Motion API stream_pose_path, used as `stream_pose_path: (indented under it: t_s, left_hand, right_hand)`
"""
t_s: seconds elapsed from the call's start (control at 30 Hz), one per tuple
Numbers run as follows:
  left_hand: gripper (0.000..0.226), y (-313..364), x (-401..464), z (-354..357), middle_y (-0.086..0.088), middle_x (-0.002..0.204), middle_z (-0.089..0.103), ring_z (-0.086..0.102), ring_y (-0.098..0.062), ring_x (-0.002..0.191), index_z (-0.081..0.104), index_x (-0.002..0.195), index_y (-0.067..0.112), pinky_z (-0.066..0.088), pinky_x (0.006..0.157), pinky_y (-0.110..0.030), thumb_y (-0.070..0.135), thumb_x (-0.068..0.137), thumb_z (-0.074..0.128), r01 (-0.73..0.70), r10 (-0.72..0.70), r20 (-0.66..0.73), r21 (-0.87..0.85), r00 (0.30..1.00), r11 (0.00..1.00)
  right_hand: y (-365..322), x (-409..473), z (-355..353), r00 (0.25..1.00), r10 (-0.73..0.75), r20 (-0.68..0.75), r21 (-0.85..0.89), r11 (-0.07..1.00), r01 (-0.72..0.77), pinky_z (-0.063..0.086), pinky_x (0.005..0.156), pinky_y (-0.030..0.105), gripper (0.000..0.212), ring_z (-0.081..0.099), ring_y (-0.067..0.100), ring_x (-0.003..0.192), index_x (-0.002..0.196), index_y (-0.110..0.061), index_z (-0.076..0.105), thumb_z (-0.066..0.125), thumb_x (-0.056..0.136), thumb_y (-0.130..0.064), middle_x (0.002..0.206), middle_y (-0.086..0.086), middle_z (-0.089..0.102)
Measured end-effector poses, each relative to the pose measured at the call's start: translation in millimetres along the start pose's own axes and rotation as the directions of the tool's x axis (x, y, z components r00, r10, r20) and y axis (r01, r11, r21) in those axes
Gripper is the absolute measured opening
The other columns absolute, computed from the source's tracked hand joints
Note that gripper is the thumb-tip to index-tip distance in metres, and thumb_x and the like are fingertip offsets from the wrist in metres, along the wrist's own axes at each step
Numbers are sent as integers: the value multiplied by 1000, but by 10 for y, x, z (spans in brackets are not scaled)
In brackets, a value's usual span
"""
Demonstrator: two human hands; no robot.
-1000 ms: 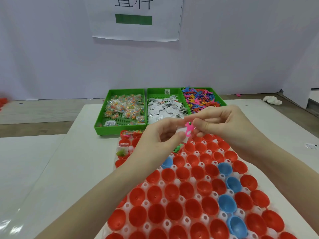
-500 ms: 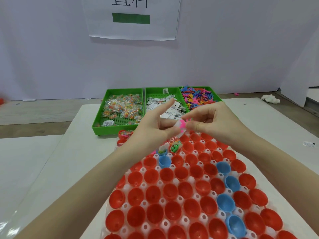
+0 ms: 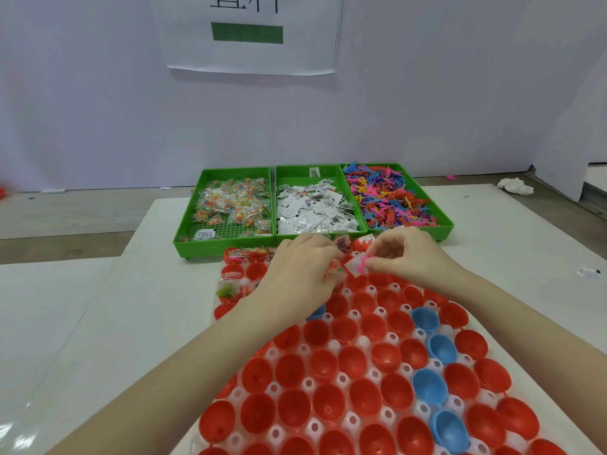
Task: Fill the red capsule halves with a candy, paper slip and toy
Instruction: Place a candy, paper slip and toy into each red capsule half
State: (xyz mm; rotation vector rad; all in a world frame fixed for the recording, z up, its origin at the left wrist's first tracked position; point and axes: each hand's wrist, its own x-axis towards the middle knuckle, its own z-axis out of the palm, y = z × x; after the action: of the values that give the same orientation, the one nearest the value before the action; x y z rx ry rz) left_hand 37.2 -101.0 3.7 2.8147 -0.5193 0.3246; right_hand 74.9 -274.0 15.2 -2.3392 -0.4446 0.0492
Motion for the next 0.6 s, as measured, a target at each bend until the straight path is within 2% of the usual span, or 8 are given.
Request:
stream_pose_path:
  t_s: [0.13, 0.2, 0.27, 0.4, 0.5, 0.6]
  left_hand:
    - [33, -60, -19, 93, 11, 119, 58, 38, -9, 119, 61, 116, 21, 25, 90, -24, 40, 93, 47, -100, 102, -13, 108, 995, 989]
    - [31, -66, -21, 114, 10, 115, 59, 39, -9, 117, 62, 112, 20, 25, 89, -24, 39, 93, 47, -125, 130, -31, 139, 991, 982]
    - [29, -68, -9, 131, 9, 111, 60, 40, -10, 115, 63, 110, 19, 25, 87, -24, 38, 92, 48, -125, 131, -29, 151, 991, 981]
    - [25, -57, 12, 141, 3, 106, 62, 51, -16, 107, 57, 108, 18, 27, 84, -24, 34, 91, 52, -69, 73, -46, 85, 996, 994]
    - [31, -48, -2, 156, 2, 107, 62, 51, -18, 108, 50, 120, 19, 25, 82, -26, 34, 93, 49, -33, 39, -73, 72, 997, 997]
    - [29, -55, -22, 172, 7, 111, 60, 46, -15, 114, 53, 118, 24, 22, 84, -26, 37, 93, 45, -57, 68, -88, 122, 994, 991]
  right_hand:
    - [22, 9, 27, 999, -19, 31, -51, 998, 20, 45, 56, 10, 18, 56, 0, 56, 65, -22, 65, 74, 73, -9, 63, -8, 63]
    - [8, 26, 28, 997, -40, 72, -116, 992, 48, 46, 58, 13, 9, 57, 1, 58, 69, -18, 68, 73, 73, -11, 64, -6, 64]
    - [-19, 33, 47, 990, -61, 127, -200, 976, 86, 45, 58, 12, 4, 55, -2, 59, 75, -13, 71, 73, 74, -16, 64, -9, 62]
    - [-102, 78, 129, 984, -54, 167, -332, 937, 108, 35, 52, 8, 9, 49, -1, 57, 83, -14, 75, 72, 77, -20, 60, -15, 52]
    - [-164, 112, 175, 988, -16, 156, -417, 905, 80, 42, 61, 19, 11, 55, 9, 68, 87, -15, 75, 72, 77, -16, 69, -5, 60]
    - [-185, 96, 170, 991, -68, 117, -444, 889, 113, 49, 71, 31, 24, 59, 17, 76, 95, -17, 71, 74, 72, -16, 76, -1, 64]
